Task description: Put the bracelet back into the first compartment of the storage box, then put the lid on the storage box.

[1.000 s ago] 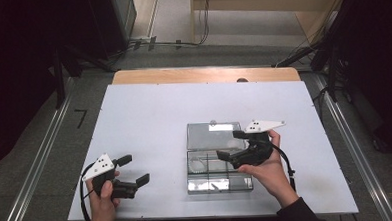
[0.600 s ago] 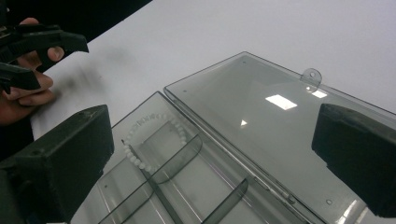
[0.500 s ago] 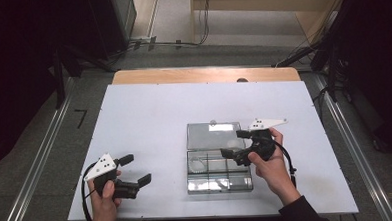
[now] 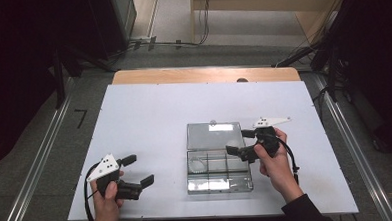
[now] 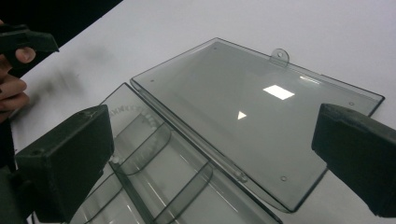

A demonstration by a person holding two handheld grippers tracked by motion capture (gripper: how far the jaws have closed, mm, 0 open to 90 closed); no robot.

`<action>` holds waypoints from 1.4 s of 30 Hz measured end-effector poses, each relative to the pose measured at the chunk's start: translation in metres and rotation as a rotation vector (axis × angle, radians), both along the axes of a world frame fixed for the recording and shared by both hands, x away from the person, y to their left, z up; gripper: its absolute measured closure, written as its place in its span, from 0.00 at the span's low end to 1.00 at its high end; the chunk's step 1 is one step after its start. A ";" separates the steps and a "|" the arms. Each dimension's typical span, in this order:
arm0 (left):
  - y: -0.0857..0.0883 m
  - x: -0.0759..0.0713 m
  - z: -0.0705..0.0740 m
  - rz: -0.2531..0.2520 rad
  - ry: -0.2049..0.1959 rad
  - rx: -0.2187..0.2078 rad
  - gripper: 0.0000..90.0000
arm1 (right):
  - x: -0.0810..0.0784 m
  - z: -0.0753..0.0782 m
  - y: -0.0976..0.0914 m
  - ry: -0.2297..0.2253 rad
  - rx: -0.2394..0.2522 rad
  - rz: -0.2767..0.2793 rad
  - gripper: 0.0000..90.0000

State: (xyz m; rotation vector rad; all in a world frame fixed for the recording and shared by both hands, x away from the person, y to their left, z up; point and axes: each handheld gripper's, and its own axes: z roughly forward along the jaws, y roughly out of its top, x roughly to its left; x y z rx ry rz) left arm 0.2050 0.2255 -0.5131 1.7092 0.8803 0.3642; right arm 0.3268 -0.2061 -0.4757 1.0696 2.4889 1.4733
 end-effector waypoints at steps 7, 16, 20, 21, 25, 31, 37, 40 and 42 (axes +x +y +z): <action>-0.003 -0.001 0.002 -0.002 -0.007 0.001 0.00 | 0.006 -0.009 -0.005 0.023 -0.007 -0.016 0.00; -0.009 -0.001 0.005 -0.004 -0.012 0.000 0.00 | 0.013 -0.019 -0.012 0.050 -0.011 -0.046 0.00; -0.011 -0.001 0.007 -0.008 -0.019 0.002 0.00 | 0.017 -0.022 -0.015 0.061 -0.005 -0.060 0.00; -0.012 -0.001 0.007 -0.006 -0.022 0.000 0.00 | 0.017 -0.023 -0.017 0.065 -0.005 -0.061 0.00; -0.014 -0.001 0.008 -0.007 -0.021 0.006 0.00 | 0.019 -0.027 -0.020 0.071 -0.006 -0.072 0.00; -0.021 0.001 0.012 -0.010 -0.024 0.001 0.00 | 0.022 -0.030 -0.023 0.080 -0.004 -0.087 0.00; -0.034 0.004 0.020 -0.029 -0.033 0.015 0.00 | 0.023 -0.031 -0.025 0.082 0.000 -0.092 0.00; -0.041 0.006 0.023 -0.036 -0.033 0.018 0.00 | 0.023 -0.032 -0.024 0.087 0.000 -0.092 0.00; -0.043 0.009 0.026 -0.037 -0.032 0.021 0.00 | 0.023 -0.033 -0.023 0.088 -0.009 -0.088 0.00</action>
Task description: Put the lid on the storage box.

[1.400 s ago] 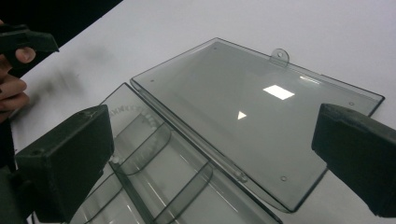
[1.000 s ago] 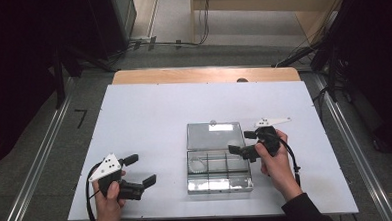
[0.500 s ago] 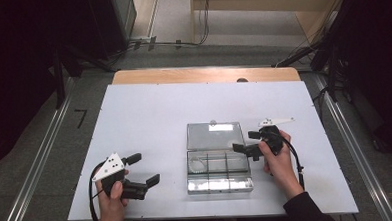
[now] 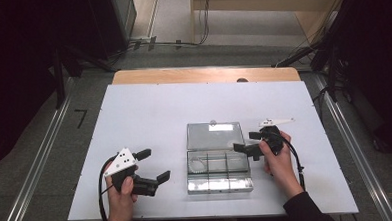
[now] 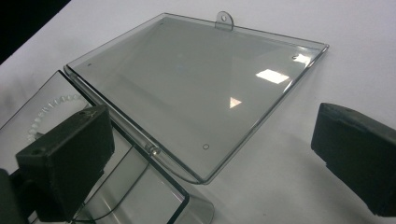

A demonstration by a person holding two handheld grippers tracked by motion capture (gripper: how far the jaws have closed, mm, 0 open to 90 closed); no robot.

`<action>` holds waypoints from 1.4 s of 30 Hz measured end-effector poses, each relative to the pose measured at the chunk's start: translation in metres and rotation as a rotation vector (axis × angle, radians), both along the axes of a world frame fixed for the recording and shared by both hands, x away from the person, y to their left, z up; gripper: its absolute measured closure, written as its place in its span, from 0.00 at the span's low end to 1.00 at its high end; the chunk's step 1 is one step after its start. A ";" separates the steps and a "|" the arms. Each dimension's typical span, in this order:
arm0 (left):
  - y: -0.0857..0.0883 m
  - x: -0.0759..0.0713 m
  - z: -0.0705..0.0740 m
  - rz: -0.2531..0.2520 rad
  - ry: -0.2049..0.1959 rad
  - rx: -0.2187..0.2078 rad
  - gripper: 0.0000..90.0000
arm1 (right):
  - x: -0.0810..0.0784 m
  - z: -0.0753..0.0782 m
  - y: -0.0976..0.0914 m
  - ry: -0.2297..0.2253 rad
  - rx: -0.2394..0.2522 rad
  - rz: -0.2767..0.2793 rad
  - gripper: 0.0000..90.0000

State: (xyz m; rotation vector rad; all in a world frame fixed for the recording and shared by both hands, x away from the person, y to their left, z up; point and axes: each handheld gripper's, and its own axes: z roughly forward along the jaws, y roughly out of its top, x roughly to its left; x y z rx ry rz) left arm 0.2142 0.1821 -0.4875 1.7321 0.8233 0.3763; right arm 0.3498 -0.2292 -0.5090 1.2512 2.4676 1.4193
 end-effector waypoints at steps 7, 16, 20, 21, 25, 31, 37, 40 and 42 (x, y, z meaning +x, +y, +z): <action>-0.014 0.017 0.007 -0.006 0.030 -0.005 0.00 | 0.002 -0.001 0.001 0.006 0.002 -0.009 0.00; -0.031 0.043 0.009 -0.031 0.066 -0.020 0.00 | 0.005 -0.001 0.001 0.031 0.041 -0.010 0.04; -0.037 0.052 0.009 -0.036 0.077 -0.022 0.00 | 0.006 -0.003 0.002 0.037 0.037 -0.008 0.04; -0.039 0.055 0.009 -0.036 0.078 -0.025 0.00 | 0.006 -0.003 0.003 0.040 0.035 -0.007 0.05; -0.043 0.065 0.010 -0.032 0.086 -0.043 0.00 | 0.007 -0.003 0.003 0.047 0.037 -0.007 0.05; -0.049 0.079 0.007 -0.039 0.115 -0.056 0.00 | 0.006 -0.005 0.005 0.053 0.024 -0.005 0.06; -0.058 0.091 0.001 -0.053 0.154 -0.059 0.00 | 0.006 -0.005 0.006 0.061 0.023 -0.009 0.07; -0.060 0.096 -0.002 -0.041 0.176 -0.066 0.02 | 0.007 -0.006 0.006 0.065 0.031 -0.014 0.07; -0.060 0.099 -0.003 -0.038 0.192 -0.072 0.03 | 0.007 -0.006 0.006 0.068 0.032 -0.016 0.08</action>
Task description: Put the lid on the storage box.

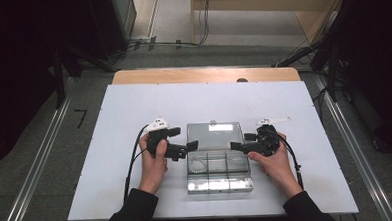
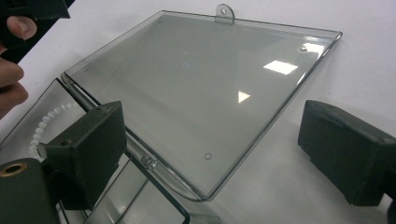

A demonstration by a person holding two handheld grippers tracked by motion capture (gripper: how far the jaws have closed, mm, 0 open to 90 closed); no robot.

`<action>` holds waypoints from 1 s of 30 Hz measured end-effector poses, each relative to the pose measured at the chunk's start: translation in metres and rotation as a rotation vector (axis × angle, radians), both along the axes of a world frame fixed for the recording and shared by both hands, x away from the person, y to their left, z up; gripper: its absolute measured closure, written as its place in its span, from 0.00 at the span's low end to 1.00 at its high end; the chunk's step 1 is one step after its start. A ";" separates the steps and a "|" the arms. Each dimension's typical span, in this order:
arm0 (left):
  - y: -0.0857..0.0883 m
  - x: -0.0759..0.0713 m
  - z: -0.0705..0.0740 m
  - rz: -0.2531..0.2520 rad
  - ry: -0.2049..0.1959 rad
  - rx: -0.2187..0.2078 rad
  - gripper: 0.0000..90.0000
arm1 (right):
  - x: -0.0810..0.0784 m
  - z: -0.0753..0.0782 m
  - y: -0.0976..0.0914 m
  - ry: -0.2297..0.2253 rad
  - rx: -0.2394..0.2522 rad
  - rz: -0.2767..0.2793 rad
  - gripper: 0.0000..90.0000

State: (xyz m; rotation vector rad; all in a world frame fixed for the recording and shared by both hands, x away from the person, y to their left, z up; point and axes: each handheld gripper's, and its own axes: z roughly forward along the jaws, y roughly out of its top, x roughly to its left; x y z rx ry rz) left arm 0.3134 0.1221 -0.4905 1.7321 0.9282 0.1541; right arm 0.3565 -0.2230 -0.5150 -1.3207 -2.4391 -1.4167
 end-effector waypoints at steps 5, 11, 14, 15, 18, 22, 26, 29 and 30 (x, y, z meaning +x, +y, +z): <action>-0.002 0.005 -0.006 0.015 0.052 0.018 0.05 | 0.000 0.000 0.000 0.001 0.004 -0.005 0.10; -0.005 0.009 -0.011 0.065 0.104 0.017 0.11 | 0.000 -0.001 0.000 0.009 0.007 -0.024 0.13; -0.007 0.011 -0.015 0.082 0.131 0.025 0.14 | 0.000 -0.001 -0.001 0.014 0.007 -0.028 0.14; -0.007 0.012 -0.016 0.086 0.141 0.025 0.15 | 0.000 -0.001 -0.001 0.015 0.008 -0.029 0.14; -0.009 0.013 -0.019 0.099 0.172 0.032 0.19 | 0.000 -0.001 -0.001 0.023 0.015 -0.032 0.14; -0.012 0.015 -0.024 0.110 0.199 0.032 0.24 | 0.000 -0.002 -0.002 0.033 0.023 -0.034 0.15; -0.014 0.016 -0.026 0.112 0.215 0.028 0.28 | -0.001 -0.002 -0.002 0.035 0.030 -0.036 0.17; -0.016 0.016 -0.027 0.131 0.225 0.036 0.33 | -0.001 -0.002 -0.002 0.040 0.037 -0.036 0.19; -0.016 0.017 -0.027 0.141 0.232 0.034 0.34 | -0.001 -0.002 -0.002 0.041 0.041 -0.033 0.20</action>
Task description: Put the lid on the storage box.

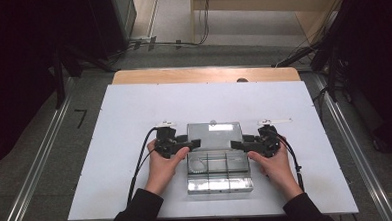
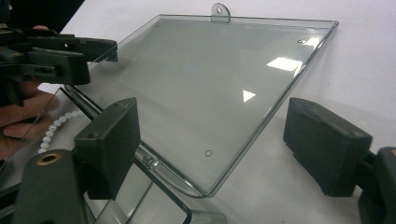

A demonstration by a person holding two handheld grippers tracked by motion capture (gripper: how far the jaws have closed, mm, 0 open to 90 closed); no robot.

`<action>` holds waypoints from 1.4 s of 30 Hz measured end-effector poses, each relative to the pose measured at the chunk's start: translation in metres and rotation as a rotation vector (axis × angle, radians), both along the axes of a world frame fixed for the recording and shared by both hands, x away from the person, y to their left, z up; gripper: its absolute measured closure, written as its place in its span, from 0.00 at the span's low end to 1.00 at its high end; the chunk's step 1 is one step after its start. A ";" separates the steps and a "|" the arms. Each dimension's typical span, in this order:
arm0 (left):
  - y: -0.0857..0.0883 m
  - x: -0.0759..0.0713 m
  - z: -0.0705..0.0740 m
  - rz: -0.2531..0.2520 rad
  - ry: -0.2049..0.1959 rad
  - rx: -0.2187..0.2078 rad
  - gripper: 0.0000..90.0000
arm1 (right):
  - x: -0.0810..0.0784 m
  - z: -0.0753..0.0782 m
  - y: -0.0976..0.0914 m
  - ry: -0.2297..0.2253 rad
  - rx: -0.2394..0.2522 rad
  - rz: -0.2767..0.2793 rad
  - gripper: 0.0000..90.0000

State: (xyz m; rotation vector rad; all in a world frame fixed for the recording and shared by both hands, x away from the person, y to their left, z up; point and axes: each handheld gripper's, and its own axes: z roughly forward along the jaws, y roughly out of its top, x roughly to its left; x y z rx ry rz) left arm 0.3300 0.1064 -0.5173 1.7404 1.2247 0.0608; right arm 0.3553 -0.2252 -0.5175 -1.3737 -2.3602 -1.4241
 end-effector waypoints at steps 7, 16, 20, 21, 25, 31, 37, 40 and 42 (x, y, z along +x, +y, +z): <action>-0.001 0.000 -0.003 0.022 0.022 0.003 0.40 | 0.000 -0.001 0.000 0.008 0.005 -0.009 0.24; 0.000 0.000 -0.004 0.024 0.036 -0.012 0.41 | 0.002 -0.005 0.000 0.046 0.032 -0.009 0.34; 0.000 0.000 -0.003 0.025 0.036 -0.011 0.42 | 0.002 -0.004 0.000 0.048 0.034 -0.007 0.35; 0.000 0.000 -0.003 0.024 0.037 -0.014 0.42 | 0.002 -0.005 -0.001 0.049 0.036 -0.008 0.35; 0.000 -0.001 -0.002 0.014 0.031 -0.037 0.47 | 0.002 -0.004 0.000 0.042 0.046 -0.003 0.40; 0.001 -0.003 -0.001 0.011 0.013 -0.036 0.50 | 0.001 -0.002 -0.001 0.020 0.042 -0.005 0.45; 0.003 -0.004 0.001 -0.016 -0.014 -0.057 0.58 | -0.003 0.001 -0.005 -0.039 0.041 0.001 0.54; 0.004 -0.005 0.003 -0.029 -0.029 -0.063 0.62 | -0.005 0.003 -0.007 -0.061 0.045 0.003 0.59; 0.005 -0.005 0.004 -0.031 -0.038 -0.065 0.64 | -0.006 0.004 -0.008 -0.069 0.050 0.002 0.61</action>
